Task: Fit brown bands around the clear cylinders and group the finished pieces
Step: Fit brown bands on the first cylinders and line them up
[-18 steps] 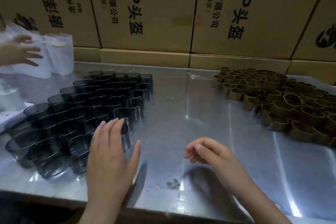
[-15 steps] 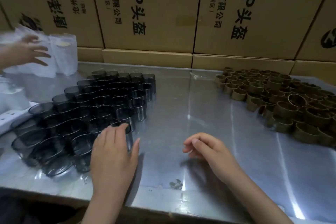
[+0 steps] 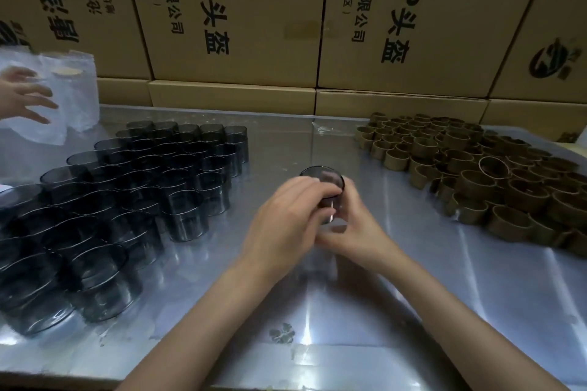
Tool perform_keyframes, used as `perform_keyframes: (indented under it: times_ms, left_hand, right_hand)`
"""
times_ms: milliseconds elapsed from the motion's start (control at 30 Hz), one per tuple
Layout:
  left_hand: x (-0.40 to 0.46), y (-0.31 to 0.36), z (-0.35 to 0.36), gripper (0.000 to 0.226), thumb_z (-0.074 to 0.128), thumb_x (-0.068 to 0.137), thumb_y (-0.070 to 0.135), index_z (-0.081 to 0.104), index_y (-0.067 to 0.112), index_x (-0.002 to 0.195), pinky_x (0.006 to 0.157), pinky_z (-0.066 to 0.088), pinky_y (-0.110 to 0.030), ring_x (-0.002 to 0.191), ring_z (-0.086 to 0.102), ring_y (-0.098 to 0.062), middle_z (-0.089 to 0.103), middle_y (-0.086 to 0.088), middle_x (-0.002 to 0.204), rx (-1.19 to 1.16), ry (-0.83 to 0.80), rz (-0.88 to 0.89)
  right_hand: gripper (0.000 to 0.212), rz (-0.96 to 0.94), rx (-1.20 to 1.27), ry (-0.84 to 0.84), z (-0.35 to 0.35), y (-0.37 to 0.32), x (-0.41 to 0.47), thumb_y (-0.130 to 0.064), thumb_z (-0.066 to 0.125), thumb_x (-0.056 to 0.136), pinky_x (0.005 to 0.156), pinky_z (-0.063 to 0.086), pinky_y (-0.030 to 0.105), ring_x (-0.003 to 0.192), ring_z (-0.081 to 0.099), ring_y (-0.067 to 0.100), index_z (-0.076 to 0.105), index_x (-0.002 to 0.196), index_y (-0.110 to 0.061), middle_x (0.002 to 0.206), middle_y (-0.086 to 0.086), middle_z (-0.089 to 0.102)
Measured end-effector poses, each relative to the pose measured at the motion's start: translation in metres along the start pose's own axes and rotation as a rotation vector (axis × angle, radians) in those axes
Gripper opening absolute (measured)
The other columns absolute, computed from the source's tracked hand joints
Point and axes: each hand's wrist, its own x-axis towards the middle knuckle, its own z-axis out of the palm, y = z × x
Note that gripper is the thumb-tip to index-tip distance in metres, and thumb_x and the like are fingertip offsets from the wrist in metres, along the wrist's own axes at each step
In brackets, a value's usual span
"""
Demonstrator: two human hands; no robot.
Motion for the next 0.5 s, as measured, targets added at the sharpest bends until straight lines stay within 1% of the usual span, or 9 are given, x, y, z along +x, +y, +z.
perform_keyframes:
  times_ms: [67, 100, 167, 233, 267, 333, 400, 467, 500]
  left_hand:
    - [0.014, -0.006, 0.017, 0.028, 0.069, 0.079, 0.009, 0.067, 0.006, 0.107, 0.095, 0.039, -0.024, 0.110, 0.057, -0.020, 0.068, -0.007, 0.106, -0.026, -0.016, 0.053]
    - [0.018, -0.009, 0.023, 0.034, 0.070, 0.081, 0.013, 0.064, 0.007, 0.114, 0.099, 0.037, -0.022, 0.117, 0.054, -0.021, 0.065, -0.007, 0.114, -0.047, -0.045, 0.047]
    - [0.023, -0.015, 0.035, 0.057, 0.072, 0.081, 0.025, 0.051, 0.013, 0.133, 0.105, 0.029, -0.015, 0.128, 0.043, -0.014, 0.051, -0.002, 0.130, -0.142, -0.115, -0.036]
    - [0.024, -0.019, 0.046, 0.077, 0.076, 0.079, 0.034, 0.037, 0.020, 0.144, 0.102, 0.028, -0.005, 0.125, 0.041, -0.004, 0.044, 0.007, 0.133, -0.299, -0.191, -0.183]
    - [0.024, -0.021, 0.051, 0.080, 0.077, 0.077, 0.034, 0.036, 0.021, 0.144, 0.099, 0.030, -0.003, 0.122, 0.044, -0.002, 0.046, 0.009, 0.130, -0.358, -0.226, -0.233]
    - [0.025, -0.028, 0.060, 0.069, 0.080, 0.076, 0.028, 0.048, 0.020, 0.136, 0.096, 0.040, -0.011, 0.113, 0.054, -0.007, 0.056, 0.005, 0.120, -0.430, -0.240, -0.273]
    - [0.028, -0.034, 0.061, 0.050, 0.081, 0.074, 0.023, 0.059, 0.018, 0.119, 0.090, 0.049, -0.020, 0.102, 0.062, -0.008, 0.064, 0.002, 0.108, -0.618, -0.203, -0.356]
    - [0.029, -0.040, 0.058, 0.038, 0.079, 0.073, 0.026, 0.061, 0.017, 0.106, 0.081, 0.050, -0.017, 0.092, 0.064, -0.003, 0.067, 0.007, 0.098, -0.823, -0.176, -0.439]
    - [0.029, -0.043, 0.058, 0.033, 0.075, 0.075, 0.030, 0.062, 0.019, 0.103, 0.080, 0.049, -0.017, 0.089, 0.064, -0.001, 0.067, 0.009, 0.095, -0.863, -0.190, -0.465]
  right_hand:
    - [0.062, -0.008, 0.013, 0.139, -0.014, 0.006, 0.008, 0.001, 0.074, 0.073, 0.078, 0.050, 0.025, 0.104, 0.059, 0.010, 0.046, 0.117, -0.031, 0.111, -0.011, 0.060]
    - [0.060, -0.017, -0.005, 0.172, -0.021, 0.009, 0.011, 0.006, 0.073, 0.074, 0.079, 0.051, 0.028, 0.103, 0.059, 0.014, 0.048, 0.117, -0.028, 0.111, -0.005, 0.061]
    - [0.061, -0.006, -0.050, 0.182, -0.031, 0.018, 0.011, 0.010, 0.072, 0.073, 0.084, 0.050, 0.026, 0.106, 0.058, 0.020, 0.048, 0.121, -0.019, 0.114, 0.003, 0.059]
    - [0.062, 0.027, -0.109, 0.160, -0.037, 0.027, 0.008, 0.008, 0.076, 0.071, 0.088, 0.051, 0.025, 0.108, 0.057, 0.017, 0.049, 0.124, -0.012, 0.115, 0.002, 0.058]
    - [0.063, 0.026, -0.156, 0.143, -0.039, 0.031, 0.007, 0.005, 0.078, 0.071, 0.092, 0.050, 0.029, 0.110, 0.057, 0.016, 0.050, 0.124, -0.011, 0.117, 0.002, 0.059]
    - [0.063, 0.017, -0.212, 0.118, -0.041, 0.035, 0.010, -0.001, 0.081, 0.070, 0.097, 0.047, 0.037, 0.113, 0.056, 0.016, 0.052, 0.125, -0.011, 0.120, 0.006, 0.058]
    - [0.062, 0.046, -0.175, 0.136, -0.043, 0.035, 0.014, -0.006, 0.083, 0.069, 0.099, 0.046, 0.034, 0.112, 0.057, 0.015, 0.055, 0.122, -0.016, 0.120, 0.008, 0.059]
    - [0.058, 0.085, -0.106, 0.159, -0.045, 0.032, 0.017, -0.008, 0.086, 0.067, 0.097, 0.047, 0.031, 0.108, 0.060, 0.014, 0.059, 0.117, -0.020, 0.118, 0.008, 0.062]
    - [0.056, 0.104, -0.041, 0.165, -0.046, 0.031, 0.017, -0.011, 0.087, 0.065, 0.096, 0.048, 0.032, 0.106, 0.061, 0.015, 0.061, 0.115, -0.019, 0.115, 0.007, 0.065]
